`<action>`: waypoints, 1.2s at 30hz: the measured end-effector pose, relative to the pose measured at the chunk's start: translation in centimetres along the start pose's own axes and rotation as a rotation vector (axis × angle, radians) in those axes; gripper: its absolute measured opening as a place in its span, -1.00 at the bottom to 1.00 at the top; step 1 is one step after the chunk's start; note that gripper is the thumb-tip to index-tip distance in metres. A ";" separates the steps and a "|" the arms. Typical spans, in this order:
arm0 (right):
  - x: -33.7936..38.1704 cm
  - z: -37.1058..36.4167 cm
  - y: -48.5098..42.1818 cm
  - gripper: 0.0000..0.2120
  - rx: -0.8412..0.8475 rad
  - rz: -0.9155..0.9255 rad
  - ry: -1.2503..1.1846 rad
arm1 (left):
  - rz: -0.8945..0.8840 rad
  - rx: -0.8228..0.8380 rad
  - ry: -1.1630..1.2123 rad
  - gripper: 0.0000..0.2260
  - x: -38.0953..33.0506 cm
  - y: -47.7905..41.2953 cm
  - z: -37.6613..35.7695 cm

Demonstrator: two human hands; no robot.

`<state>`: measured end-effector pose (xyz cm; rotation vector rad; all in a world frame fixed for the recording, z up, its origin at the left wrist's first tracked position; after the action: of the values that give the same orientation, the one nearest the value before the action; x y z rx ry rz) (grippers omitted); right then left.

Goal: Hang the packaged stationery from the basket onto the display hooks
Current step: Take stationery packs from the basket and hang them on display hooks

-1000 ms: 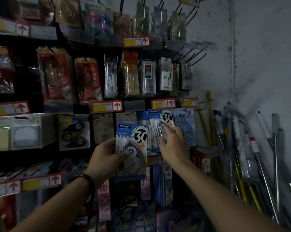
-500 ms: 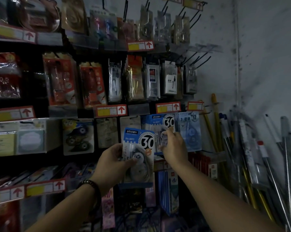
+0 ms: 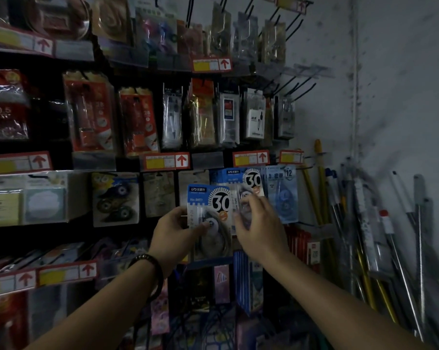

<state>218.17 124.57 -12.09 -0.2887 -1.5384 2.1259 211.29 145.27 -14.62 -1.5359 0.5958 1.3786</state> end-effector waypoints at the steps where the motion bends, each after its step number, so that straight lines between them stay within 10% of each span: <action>1: 0.8 0.1 0.6 -0.61 0.033 0.028 -0.026 | -0.004 -0.002 0.008 -0.77 -0.3 0.1 -0.4; 17: -1.4 1.0 2.6 -0.29 0.096 -0.126 -0.022 | -0.008 0.075 -0.056 -0.85 -1.3 2.1 -2.8; 25: -4.9 -0.2 0.2 -0.28 0.138 -0.173 0.126 | -0.191 0.133 -0.684 -0.87 0.8 3.5 -0.8; 36: -6.1 -1.3 -1.8 -0.27 0.132 -0.203 0.200 | -0.239 0.010 -0.870 -0.89 1.7 2.2 0.9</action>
<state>224.38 122.97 -11.54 -0.2776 -1.2529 1.9645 209.46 145.48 -16.85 -0.8214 -0.1181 1.6596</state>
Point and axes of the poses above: each hand's wrist, its own y-axis away from the middle knuckle, its own z-axis out of the back of the hand, x = y × z, the point moved 10 cm from there along -y, towards the middle knuckle, and after that the axes turned 12 degrees about z, right-handed, at the moved point
